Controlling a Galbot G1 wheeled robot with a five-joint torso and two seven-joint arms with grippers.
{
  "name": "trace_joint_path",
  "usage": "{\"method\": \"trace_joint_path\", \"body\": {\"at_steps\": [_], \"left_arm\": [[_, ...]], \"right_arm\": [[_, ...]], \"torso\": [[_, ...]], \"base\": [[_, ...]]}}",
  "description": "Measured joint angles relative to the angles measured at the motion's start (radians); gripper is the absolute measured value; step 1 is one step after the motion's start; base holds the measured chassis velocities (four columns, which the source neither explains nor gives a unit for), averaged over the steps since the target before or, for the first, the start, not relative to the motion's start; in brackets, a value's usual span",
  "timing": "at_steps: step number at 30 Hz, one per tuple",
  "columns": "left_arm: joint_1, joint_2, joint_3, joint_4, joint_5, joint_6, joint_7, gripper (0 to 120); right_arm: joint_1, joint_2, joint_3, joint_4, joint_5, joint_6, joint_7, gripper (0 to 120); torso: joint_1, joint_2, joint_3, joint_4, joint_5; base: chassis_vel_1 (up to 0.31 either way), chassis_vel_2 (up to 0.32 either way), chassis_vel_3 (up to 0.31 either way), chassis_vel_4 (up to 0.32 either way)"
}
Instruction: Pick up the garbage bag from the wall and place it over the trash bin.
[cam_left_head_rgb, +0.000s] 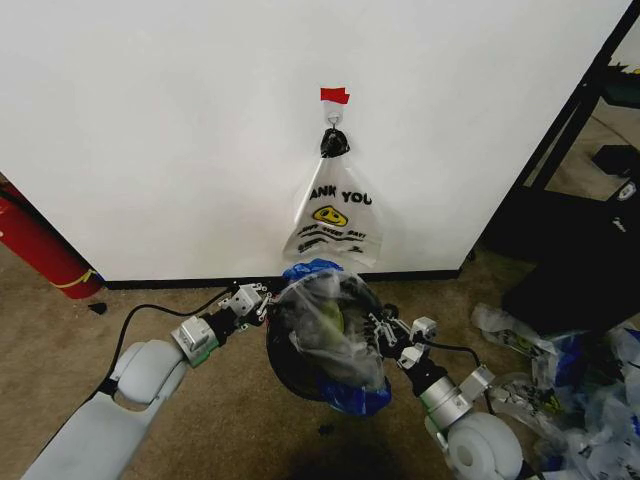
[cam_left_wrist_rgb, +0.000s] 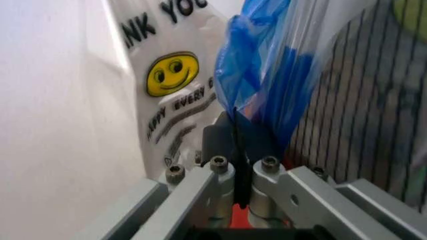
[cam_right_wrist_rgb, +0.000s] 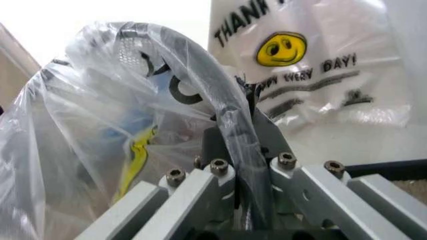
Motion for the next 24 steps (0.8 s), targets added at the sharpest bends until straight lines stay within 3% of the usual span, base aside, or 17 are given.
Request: {"method": "trace_joint_path", "body": {"at_steps": [4,7,12,15,17,20,24], "left_arm": [[0.005,-0.004,0.011,0.029,-0.158,-0.036,-0.017,11],[0.01,-0.021,0.009,0.058,-0.272,-0.062,0.041,22],[0.029,-0.046,-0.009,0.093,-0.298,-0.046,0.043,39],[0.049,-0.059,-0.016,0.093,-0.3,-0.012,-0.032,48],[0.076,-0.074,-0.019,0.065,-0.316,0.022,-0.165,56],[0.124,-0.095,-0.015,-0.037,-0.381,0.063,-0.355,69],[0.179,-0.106,-0.005,-0.161,-0.43,0.08,-0.451,79]], "right_arm": [[0.005,0.012,-0.012,-0.019,0.042,0.009,0.025,0],[0.012,0.029,-0.022,-0.039,0.072,0.015,0.048,0],[0.032,0.053,-0.018,-0.065,0.138,0.024,0.087,0],[0.04,0.064,-0.009,-0.075,0.172,0.031,0.109,0],[0.043,0.074,-0.001,-0.083,0.187,0.042,0.134,0],[0.046,0.083,0.003,-0.091,0.195,0.055,0.171,0],[0.053,0.086,0.003,-0.1,0.192,0.065,0.195,0]], "torso": [[0.0,0.0,0.0,0.0,0.0],[0.0,0.0,0.0,0.0,0.0001],[0.0,0.0,0.0,0.0,0.0],[0.0,0.0,0.0,0.0002,0.0002],[0.0,0.0,0.0,0.0002,0.0],[0.0,0.0,0.0,0.0001,0.0002],[0.0,0.0,0.0,0.0,0.0004]], "base": [[0.0,0.0,0.0,0.0],[0.0,0.0,0.0,0.0],[0.0,0.0,0.0,0.0],[0.0,0.0,0.0,0.0],[0.0,0.0,0.0,0.0],[0.0,0.0,0.0,0.0],[0.0,0.0,0.0,0.0]]}}
